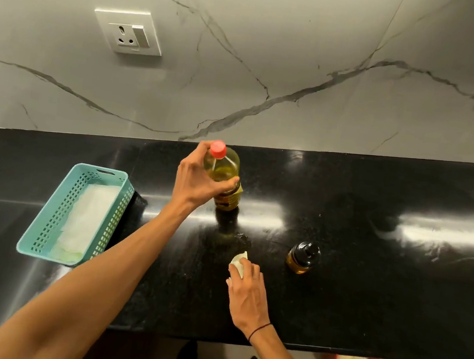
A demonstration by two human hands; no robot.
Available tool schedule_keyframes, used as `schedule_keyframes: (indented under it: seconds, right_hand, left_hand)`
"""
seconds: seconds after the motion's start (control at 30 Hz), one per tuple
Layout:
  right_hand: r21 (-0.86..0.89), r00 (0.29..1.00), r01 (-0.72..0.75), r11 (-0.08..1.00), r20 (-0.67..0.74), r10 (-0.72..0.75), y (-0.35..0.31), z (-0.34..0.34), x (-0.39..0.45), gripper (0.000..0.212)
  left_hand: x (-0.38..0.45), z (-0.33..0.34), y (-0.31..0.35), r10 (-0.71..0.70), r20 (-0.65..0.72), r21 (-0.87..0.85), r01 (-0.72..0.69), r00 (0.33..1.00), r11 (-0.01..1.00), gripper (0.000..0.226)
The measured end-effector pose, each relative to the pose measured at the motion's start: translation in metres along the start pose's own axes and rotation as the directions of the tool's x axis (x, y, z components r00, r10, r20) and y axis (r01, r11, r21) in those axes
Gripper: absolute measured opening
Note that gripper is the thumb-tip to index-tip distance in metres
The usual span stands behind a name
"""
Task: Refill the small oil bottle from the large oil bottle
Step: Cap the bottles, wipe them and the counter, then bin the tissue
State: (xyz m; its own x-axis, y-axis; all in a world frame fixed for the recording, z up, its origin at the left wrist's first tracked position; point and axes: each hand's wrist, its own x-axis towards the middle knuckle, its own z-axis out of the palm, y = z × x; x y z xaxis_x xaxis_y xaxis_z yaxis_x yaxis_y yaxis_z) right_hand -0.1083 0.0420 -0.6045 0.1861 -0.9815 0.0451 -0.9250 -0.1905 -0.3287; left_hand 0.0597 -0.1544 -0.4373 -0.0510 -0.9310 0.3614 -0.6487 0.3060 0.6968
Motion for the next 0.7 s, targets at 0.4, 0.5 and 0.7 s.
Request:
schedule_keyframes:
  seconds: [0.4,0.5,0.7]
  right_hand:
    - [0.049,0.984,-0.165,0.985,0.069,0.161,-0.009,-0.017,0.010,0.045]
    - [0.094,0.966,-0.256,0.962,0.054,0.252,-0.005,-0.014,0.012,0.041]
    - [0.243,0.870,-0.472,0.848,-0.028,0.492,0.018,-0.020,0.047,0.032]
  left_hand:
    - [0.036,0.041,-0.007,-0.027,0.123,-0.029,0.031,0.992,0.999,0.077]
    - [0.042,0.043,-0.008,-0.043,0.132,-0.019,0.045,0.990,0.999,0.077]
    - [0.053,0.041,-0.008,-0.066,0.291,-0.031,0.078,0.954,0.996,0.091]
